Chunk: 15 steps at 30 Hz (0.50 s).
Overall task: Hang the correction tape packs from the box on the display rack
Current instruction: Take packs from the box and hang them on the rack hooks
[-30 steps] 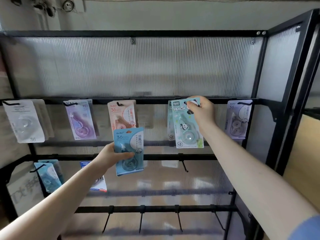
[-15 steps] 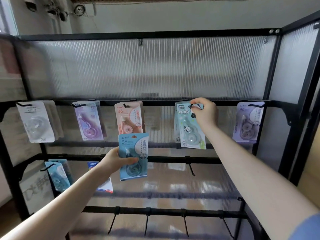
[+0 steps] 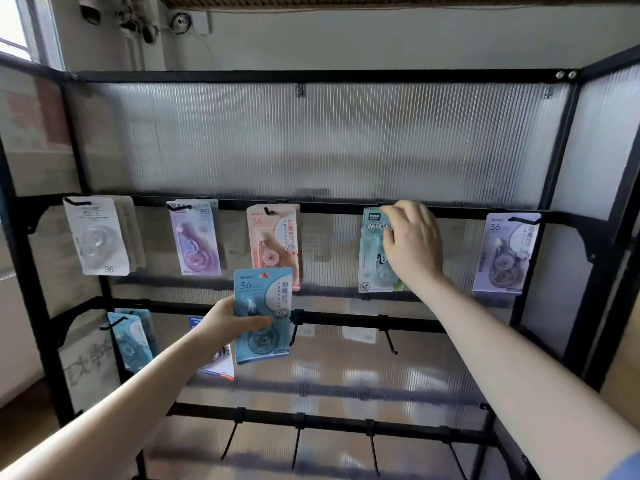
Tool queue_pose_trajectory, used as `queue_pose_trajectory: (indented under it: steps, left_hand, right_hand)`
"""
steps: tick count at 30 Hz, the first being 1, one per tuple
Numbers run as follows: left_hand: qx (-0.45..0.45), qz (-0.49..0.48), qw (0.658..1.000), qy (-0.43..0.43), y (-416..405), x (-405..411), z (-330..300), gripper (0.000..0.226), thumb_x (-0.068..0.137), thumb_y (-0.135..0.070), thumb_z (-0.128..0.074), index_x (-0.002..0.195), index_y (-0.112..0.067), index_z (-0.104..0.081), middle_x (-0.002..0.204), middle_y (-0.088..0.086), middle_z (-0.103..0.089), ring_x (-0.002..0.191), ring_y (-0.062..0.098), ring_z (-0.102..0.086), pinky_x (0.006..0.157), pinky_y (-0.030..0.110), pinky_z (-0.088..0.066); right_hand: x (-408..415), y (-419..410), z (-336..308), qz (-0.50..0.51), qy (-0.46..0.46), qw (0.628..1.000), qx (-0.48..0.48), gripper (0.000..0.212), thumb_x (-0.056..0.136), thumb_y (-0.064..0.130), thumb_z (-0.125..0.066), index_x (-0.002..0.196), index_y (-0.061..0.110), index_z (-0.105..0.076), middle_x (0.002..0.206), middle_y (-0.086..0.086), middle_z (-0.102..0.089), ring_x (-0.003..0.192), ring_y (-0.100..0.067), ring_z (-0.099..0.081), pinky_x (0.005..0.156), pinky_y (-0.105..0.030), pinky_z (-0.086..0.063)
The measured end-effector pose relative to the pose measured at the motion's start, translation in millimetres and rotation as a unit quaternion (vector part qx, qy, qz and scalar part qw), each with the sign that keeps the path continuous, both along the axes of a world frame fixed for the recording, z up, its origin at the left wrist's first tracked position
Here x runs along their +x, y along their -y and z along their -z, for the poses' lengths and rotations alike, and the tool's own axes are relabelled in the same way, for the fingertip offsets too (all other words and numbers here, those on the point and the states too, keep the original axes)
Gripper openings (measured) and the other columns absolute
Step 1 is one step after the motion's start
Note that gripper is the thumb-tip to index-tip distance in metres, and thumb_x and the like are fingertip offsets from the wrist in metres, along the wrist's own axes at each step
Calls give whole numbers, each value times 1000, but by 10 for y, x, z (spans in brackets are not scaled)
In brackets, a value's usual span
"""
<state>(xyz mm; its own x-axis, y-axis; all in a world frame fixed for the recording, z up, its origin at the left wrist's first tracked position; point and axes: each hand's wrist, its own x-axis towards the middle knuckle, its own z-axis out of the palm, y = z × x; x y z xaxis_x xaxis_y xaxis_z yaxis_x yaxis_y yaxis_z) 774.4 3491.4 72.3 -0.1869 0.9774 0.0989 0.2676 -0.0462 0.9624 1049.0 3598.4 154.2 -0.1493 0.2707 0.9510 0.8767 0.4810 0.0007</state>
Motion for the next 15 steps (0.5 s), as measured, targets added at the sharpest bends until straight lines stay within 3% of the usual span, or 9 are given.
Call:
queue_pose_trajectory:
  steps: [3,6,9,15]
  left_hand:
    - [7,-2,1000,6,83,-35,13,24,78,1,-73,98,-10,-64,92,6,-74,84,24,-71,76,37,-57]
    - [10,-13,1000,11,179,-101,54,28,77,0,-74,101,-9,-64,93,6,-74,86,25,-71,81,41,-56]
    - [9,-35,999,14,297,-206,124,29,76,-1,-75,102,-8,-65,95,8,-74,87,25,-71,83,41,-56]
    - [0,-65,998,20,563,-584,295,30,76,-1,-75,103,-8,-65,96,8,-74,85,23,-72,78,36,-57]
  right_hand:
    - [-14,63,47,3,34,999,27,31,67,-4,-73,96,4,-68,98,-14,-63,92,-33,-60,87,-32,-32]
    - [-65,164,127,-5,59,998,16,27,69,-3,-72,95,4,-69,103,-14,-64,98,-34,-59,90,-37,-39]
    - [-187,282,249,-38,88,995,-28,25,71,-1,-72,96,4,-69,97,-12,-65,91,-33,-61,80,-39,-50]
    - [-626,439,561,-68,138,976,-155,21,84,6,-64,105,5,-68,98,-12,-67,90,-30,-63,79,-36,-50]
